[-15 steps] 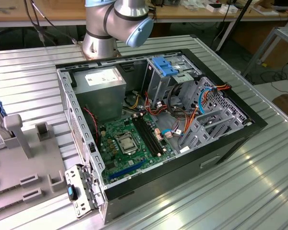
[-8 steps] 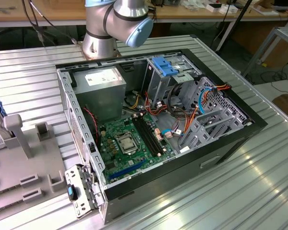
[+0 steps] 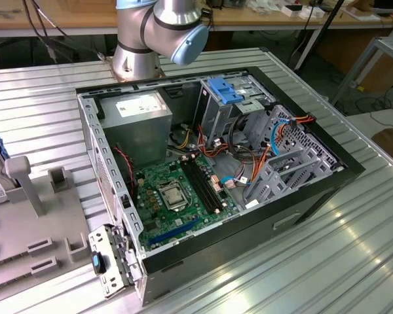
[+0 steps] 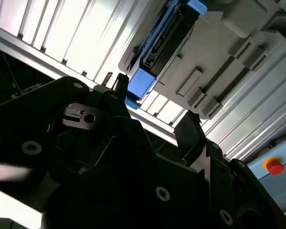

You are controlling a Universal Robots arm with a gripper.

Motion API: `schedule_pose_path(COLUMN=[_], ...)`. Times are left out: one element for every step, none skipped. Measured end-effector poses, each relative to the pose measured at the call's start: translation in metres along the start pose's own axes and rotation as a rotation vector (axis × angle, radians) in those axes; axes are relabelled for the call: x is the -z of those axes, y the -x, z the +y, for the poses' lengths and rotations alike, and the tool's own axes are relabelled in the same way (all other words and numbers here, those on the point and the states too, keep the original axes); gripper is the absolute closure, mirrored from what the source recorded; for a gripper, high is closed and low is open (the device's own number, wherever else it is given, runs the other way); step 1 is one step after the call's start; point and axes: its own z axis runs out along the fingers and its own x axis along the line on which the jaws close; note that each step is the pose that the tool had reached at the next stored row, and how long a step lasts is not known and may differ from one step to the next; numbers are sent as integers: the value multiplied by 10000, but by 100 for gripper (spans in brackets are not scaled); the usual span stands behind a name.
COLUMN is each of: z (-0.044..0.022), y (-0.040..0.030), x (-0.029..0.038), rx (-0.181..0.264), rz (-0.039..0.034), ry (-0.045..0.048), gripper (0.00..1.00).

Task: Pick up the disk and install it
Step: 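Pick up the disk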

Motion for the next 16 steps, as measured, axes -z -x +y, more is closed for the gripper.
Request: schedule_pose_path(z=[3,4,9,14,14,14,14,14,15,15,15,14,15,15,16,17], y=[0,1,1,2,4,5,6,8,17,25,33,53,63,63,63,63], x=[-38,-72,-108,-128,-137,-138,-139,-143,-165,-182,-199,-229,-249,-275,-304,-323], rx=[-182,-413,-507,-511,-512,-510,-510,-498,-414,-362,-333,-293,-286,-278,-256,-243], rz=[6,12,13,13,14,13,13,12,11,10,10,7,6,7,8,7], ry=[1,2,6,41,56,56,56,55,56,58,58,55,54,55,56,56], gripper=[34,34,34,34,34,34,34,34,34,34,34,34,34,34,34,34])
